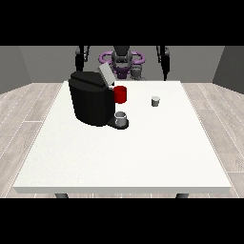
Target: Insert the coffee pod into the coffee machine and close the lid
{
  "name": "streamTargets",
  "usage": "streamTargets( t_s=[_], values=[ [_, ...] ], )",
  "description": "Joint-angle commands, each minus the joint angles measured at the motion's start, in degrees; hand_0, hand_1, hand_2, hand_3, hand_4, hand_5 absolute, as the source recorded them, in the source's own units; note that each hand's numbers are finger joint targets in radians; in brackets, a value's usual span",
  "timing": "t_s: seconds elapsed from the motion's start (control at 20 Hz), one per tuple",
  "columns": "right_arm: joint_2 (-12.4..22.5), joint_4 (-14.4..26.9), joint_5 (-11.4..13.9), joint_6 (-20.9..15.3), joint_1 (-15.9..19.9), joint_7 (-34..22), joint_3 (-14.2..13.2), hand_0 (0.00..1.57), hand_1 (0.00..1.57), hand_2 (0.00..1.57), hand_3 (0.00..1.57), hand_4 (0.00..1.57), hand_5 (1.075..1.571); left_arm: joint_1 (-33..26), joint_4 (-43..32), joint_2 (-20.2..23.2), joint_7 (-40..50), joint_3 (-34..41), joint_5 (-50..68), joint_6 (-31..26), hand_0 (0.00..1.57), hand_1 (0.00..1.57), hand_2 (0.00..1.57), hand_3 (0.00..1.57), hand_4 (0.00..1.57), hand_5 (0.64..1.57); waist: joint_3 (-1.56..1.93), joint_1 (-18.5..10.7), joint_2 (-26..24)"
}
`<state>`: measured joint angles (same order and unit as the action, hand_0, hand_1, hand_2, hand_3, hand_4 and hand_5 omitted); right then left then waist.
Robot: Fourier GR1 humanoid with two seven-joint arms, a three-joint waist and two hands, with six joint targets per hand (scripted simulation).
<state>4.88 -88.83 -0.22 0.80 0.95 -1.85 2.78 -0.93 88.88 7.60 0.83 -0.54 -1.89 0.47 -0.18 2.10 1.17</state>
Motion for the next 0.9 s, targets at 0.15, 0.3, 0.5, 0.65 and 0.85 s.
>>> streamTargets(
  t_s=[0.15,0.3,0.5,0.65,0.85],
  values=[
    [0.61,2.52,-0.45,0.04,-2.92,3.59,-2.75,0.00,0.00,0.00,0.00,0.13,1.571,-3.29,0.48,-4.22,-10.16,-2.65,1.26,-1.95,0.00,0.00,0.00,0.00,0.24,1.571,0.18,-2.17,-2.85],
    [-1.54,0.37,-1.44,-6.93,1.73,2.93,-7.89,0.00,0.00,0.00,0.00,0.13,1.571,-1.98,1.59,-1.51,-10.04,-1.17,1.89,-3.83,0.00,0.00,0.00,0.00,0.24,1.571,0.16,-1.84,-3.90],
    [-1.58,3.38,-1.40,-7.28,1.59,8.41,-9.21,0.00,0.00,0.00,0.00,0.18,1.571,4.24,4.19,4.64,-3.45,1.98,0.85,-5.40,0.00,0.00,0.00,0.00,0.21,1.571,0.22,-1.65,-2.01],
    [-3.28,0.31,-0.78,-7.47,1.28,5.74,-6.01,0.00,0.00,0.00,0.00,0.27,1.571,4.37,-2.52,3.80,-7.27,1.33,-3.71,-4.02,0.00,0.00,0.00,0.00,0.00,1.571,0.17,0.44,-1.35],
    [-3.30,1.20,-0.96,-4.30,-3.41,12.52,-4.73,0.00,0.00,0.00,0.00,0.18,1.571,8.43,-6.87,8.63,-3.78,6.55,-0.17,-7.94,0.00,0.00,0.00,0.00,0.00,1.571,0.19,3.50,0.67]
  ],
)
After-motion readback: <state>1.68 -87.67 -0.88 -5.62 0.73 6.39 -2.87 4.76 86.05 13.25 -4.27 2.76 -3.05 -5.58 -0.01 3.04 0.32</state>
